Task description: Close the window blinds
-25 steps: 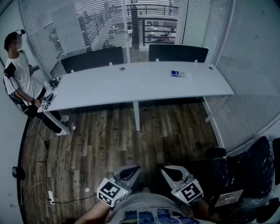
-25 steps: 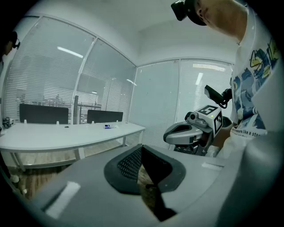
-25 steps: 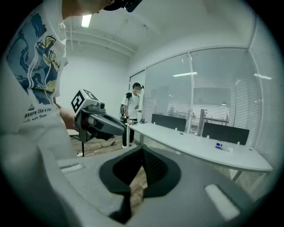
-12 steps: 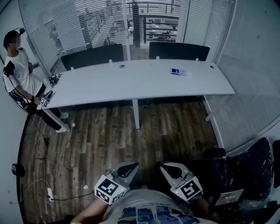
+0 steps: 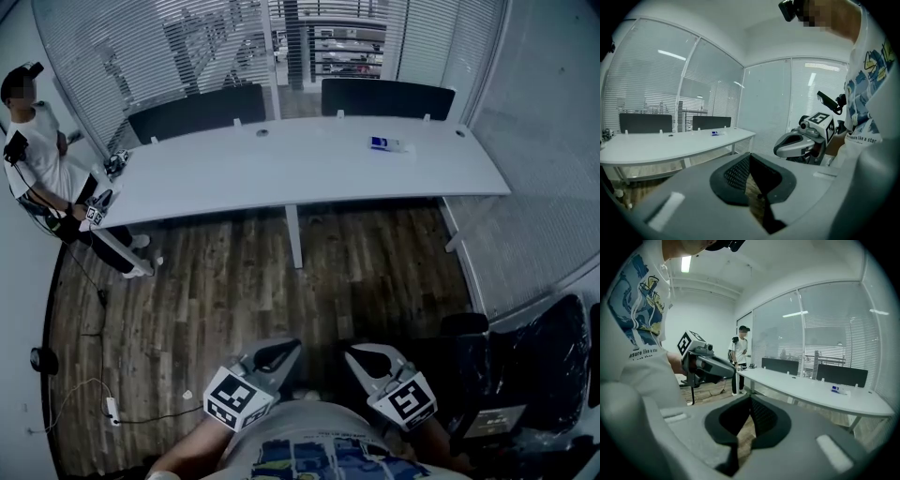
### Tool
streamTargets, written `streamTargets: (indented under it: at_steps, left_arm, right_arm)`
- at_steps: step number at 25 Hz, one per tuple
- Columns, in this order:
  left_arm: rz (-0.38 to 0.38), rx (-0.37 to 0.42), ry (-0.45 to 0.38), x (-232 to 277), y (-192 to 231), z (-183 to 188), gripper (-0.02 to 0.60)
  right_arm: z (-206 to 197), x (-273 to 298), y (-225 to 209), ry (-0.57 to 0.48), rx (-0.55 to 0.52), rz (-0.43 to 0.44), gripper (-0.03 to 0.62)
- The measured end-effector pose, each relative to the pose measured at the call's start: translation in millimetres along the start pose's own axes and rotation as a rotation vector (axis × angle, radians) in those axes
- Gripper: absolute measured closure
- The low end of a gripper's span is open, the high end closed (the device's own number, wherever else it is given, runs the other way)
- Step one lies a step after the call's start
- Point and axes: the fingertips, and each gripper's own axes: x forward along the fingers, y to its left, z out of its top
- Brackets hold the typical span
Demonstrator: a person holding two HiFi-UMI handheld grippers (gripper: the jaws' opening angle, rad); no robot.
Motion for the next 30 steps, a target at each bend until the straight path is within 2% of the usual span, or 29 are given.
streamTargets:
  at_steps: [6,11,16,24,30]
  left_arm:
    - [0.028,-0.03,0.005,2.6,29.9,1.3,0.58]
    - [0.035,-0.055,0.006,12.8,73.1,-2.2,0.58]
    - [0.017,-0.068,-0.031,28.7,132.2,14.7,0.58]
    - [-0.01,-0.038,-0.037,45.1,240.6,37.6,0.58]
    - [-0.051,0.002,-0.06,64.9,295.3,63.2,0.58]
  right_arm:
    - [9.4,29.0,-11.3,0.005,0.006,0.034,0.591]
    - [17.7,63.5,-36.7,0.023,0.009,0.018,0.591]
    - [38.9,115.2,-67.0,0.041,-0.007,0.003,0.591]
    - [94.2,200.9,-118.9,0.03,-0.009,-0.055,0.591]
    - [122.7,240.9,-150.1,0.02,-0.019,-0.105,0.591]
